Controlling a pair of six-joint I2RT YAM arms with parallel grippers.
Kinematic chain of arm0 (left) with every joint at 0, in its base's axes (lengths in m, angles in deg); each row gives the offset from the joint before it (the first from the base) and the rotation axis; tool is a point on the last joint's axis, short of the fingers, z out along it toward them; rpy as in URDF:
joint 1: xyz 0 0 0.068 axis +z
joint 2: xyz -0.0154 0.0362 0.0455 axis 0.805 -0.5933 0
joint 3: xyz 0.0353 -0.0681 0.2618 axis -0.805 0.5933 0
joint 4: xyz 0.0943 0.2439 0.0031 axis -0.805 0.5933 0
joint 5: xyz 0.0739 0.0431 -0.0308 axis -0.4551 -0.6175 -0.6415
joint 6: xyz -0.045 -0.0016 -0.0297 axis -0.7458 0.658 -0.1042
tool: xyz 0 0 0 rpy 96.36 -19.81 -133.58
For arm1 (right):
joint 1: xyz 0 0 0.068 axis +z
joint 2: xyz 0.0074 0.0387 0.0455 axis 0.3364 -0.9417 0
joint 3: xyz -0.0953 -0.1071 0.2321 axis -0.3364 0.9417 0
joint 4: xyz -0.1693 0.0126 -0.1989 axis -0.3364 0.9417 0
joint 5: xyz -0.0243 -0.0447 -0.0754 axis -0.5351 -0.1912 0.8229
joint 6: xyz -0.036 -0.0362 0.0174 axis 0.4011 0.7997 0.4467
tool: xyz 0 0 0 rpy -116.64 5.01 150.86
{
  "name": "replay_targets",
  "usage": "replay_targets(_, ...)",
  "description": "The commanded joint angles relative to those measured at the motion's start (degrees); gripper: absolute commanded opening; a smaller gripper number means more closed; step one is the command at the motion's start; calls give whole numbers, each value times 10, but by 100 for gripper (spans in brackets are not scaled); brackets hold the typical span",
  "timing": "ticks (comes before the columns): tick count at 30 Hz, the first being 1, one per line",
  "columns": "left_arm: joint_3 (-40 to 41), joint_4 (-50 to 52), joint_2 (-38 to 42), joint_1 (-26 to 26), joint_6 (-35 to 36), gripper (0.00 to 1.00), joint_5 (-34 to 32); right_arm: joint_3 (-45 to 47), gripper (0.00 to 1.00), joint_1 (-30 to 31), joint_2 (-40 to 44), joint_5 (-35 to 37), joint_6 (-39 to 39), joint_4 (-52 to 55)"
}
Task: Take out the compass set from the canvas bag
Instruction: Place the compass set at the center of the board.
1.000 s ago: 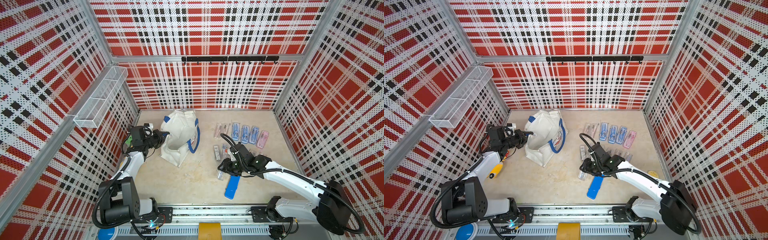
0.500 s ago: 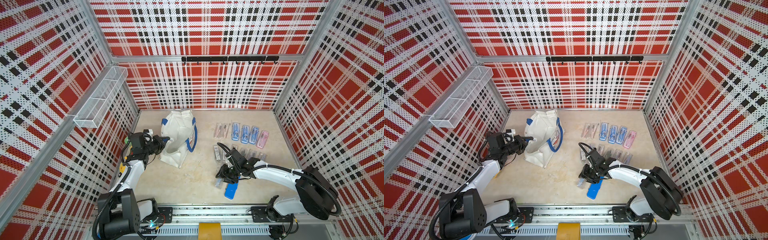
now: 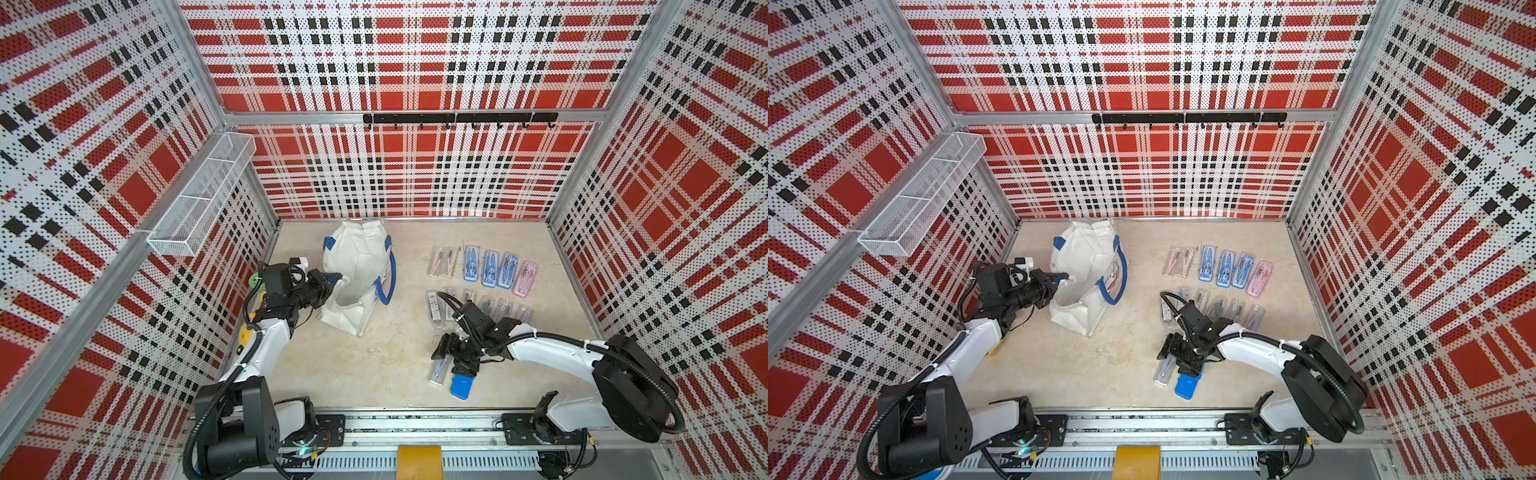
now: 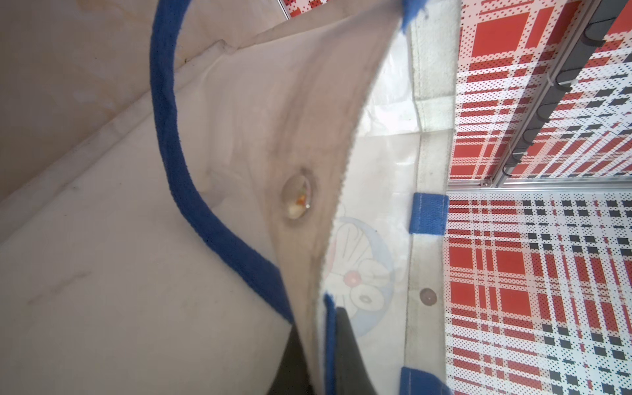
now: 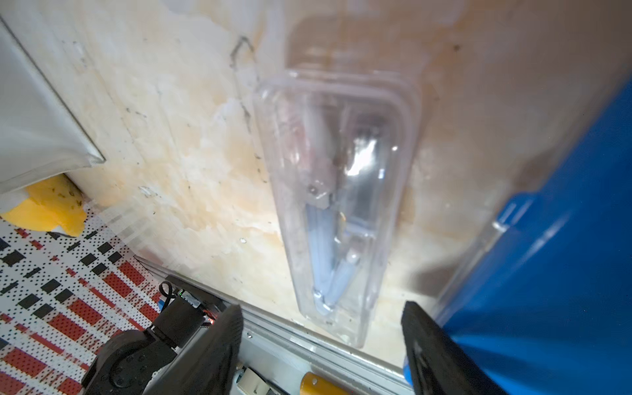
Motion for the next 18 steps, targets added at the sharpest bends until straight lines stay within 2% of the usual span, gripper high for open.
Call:
replay_targets(1, -12, 16, -10, -11, 1, 0, 0, -46, 76, 3, 38, 30, 19, 51)
replay_targets(5, -22, 23, -12, -16, 7, 0, 0, -149, 71, 3, 71, 92, 93, 119)
replay_targets(8, -29, 41, -10, -21, 18, 0, -4, -251, 69, 3, 55, 113, 156, 128)
replay_targets(12, -39, 68, -6, -27, 36, 0, -15, -404, 68, 3, -32, 119, 224, 155)
replay_targets(18, -43, 87, -10, -35, 48, 0, -20, -571, 70, -1, -167, 108, 241, 160)
